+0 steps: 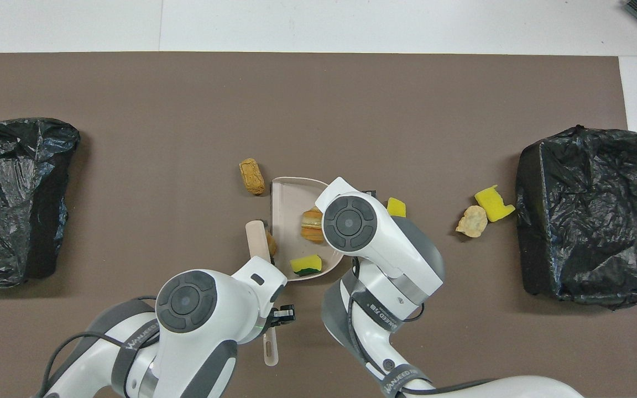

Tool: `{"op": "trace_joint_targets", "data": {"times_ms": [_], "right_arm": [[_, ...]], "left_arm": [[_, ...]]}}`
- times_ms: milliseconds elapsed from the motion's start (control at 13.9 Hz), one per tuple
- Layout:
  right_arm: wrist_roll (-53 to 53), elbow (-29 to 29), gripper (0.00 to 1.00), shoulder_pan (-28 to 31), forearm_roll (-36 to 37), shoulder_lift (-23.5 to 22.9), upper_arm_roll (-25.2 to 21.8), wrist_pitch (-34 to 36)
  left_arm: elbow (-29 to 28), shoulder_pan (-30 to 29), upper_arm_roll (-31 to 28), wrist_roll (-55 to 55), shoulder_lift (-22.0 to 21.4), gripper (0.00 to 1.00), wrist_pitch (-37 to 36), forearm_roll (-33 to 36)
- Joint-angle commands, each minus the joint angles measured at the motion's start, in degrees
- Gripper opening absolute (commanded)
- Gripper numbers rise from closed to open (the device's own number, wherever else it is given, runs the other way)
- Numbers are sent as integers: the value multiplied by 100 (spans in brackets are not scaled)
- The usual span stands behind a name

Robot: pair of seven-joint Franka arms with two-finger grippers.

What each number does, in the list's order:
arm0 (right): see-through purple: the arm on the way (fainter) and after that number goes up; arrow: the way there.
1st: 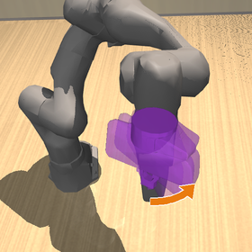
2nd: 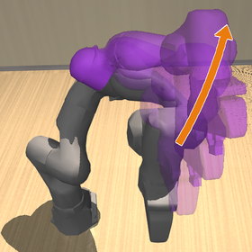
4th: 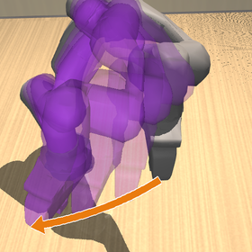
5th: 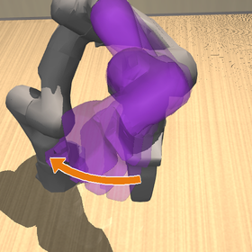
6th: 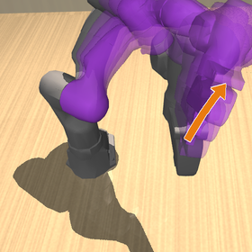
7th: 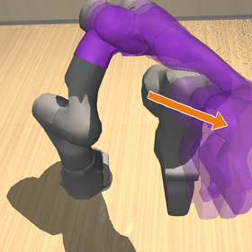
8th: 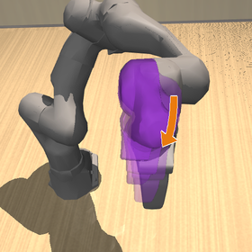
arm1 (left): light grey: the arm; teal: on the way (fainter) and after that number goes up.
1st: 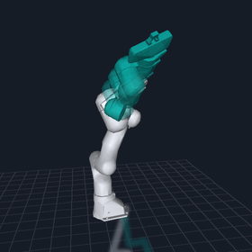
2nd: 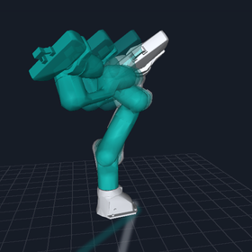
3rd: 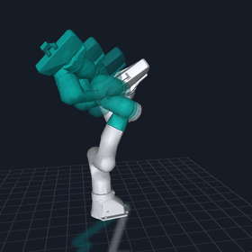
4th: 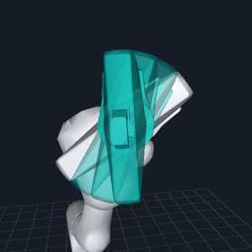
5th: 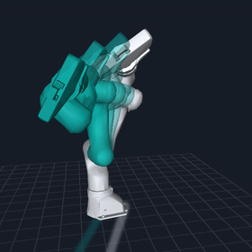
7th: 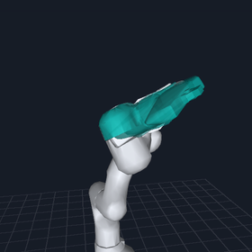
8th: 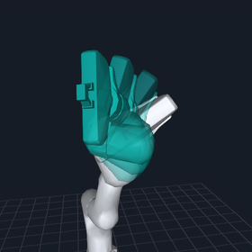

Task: Sweep and dump trash in bin
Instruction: 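Sweep more scraps toward the dustpan with the left gripper's brush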

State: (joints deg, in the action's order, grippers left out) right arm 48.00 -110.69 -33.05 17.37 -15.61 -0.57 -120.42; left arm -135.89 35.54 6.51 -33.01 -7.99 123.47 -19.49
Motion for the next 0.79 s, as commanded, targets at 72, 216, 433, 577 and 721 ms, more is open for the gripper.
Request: {"op": "trace_joint_targets", "data": {"times_ms": [72, 216, 433, 577, 721], "right_arm": [[-89, -5, 0, 0, 319, -29, 4, 265], [-89, -5, 0, 0, 355, -21, 4, 274], [-89, -5, 0, -9, 364, -21, 4, 300], [-89, -14, 0, -9, 364, -21, 4, 309], [-89, -14, 0, 0, 364, -21, 4, 309]], "left_arm": [[396, 120, -97, 1031, 324, 0, -15, -152], [642, -20, -159, 1383, 228, 0, -496, -108], [1152, -730, -176, 2613, 228, 0, -1472, -37], [1319, -1022, -185, 2695, 210, 0, -1763, 129], [1398, -1276, -177, 2764, 271, 0, -1659, 776]]}}
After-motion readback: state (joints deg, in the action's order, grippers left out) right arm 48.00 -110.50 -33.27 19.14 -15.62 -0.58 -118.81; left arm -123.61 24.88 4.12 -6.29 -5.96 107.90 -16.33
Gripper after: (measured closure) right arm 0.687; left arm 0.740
